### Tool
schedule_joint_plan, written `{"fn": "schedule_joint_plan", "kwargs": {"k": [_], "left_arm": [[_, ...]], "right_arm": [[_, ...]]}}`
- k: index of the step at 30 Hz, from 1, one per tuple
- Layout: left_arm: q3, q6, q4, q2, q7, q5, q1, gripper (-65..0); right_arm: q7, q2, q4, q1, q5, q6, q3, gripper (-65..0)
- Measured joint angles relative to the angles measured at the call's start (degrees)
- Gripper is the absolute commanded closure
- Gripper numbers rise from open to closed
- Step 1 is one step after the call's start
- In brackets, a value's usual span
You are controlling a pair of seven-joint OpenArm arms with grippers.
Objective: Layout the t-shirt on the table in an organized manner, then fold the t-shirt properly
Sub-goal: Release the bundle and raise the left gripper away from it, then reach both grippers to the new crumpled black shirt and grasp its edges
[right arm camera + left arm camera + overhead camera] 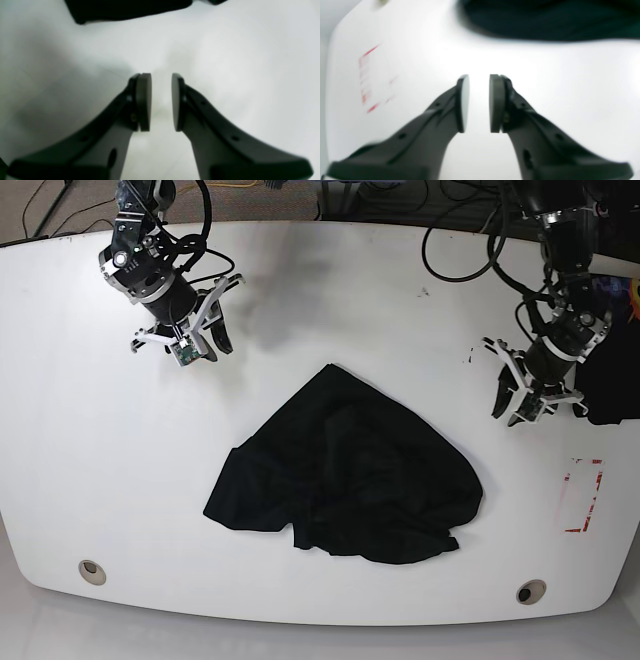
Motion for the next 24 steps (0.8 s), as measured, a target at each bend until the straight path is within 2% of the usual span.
{"fn": "schedule_joint_plan", "kwargs": {"k": [4, 7, 12, 15, 17, 24], "left_arm": [[0.9, 0.0, 0.1, 2.6, 0.1, 0.9, -0.1, -29.7], [1.5, 0.0, 0.2, 4.1, 0.1, 2.0, 0.0, -30.7], [2.6, 0.0, 0.2, 6.6, 0.4, 3.1, -0.9, -31.0], [3.2, 0.1, 0.2, 8.3, 0.5, 4.3, -2.2, -31.0], [3.2, 0.2, 0.0, 9.7, 0.4, 4.7, -3.0, -31.0], [3.1, 0.2, -4.0, 13.4, 0.4, 8.3, -6.0, -30.8]], "right_arm": [[0.0, 0.0, 0.0, 0.8, 0.0, 0.0, 0.0, -14.7], [0.2, 0.0, 0.0, 1.4, 0.0, 0.0, 0.0, -19.8], [-0.5, 0.0, 0.0, 3.4, -0.2, 0.0, 0.2, -35.7], [-0.4, 0.0, -0.1, 5.4, -0.2, 0.0, 0.2, -41.2], [-1.0, 0.0, -0.1, 6.9, -0.1, 0.0, 0.0, -42.8], [-8.8, 0.0, -0.9, 15.3, -0.5, -0.2, -2.3, -43.1]]}}
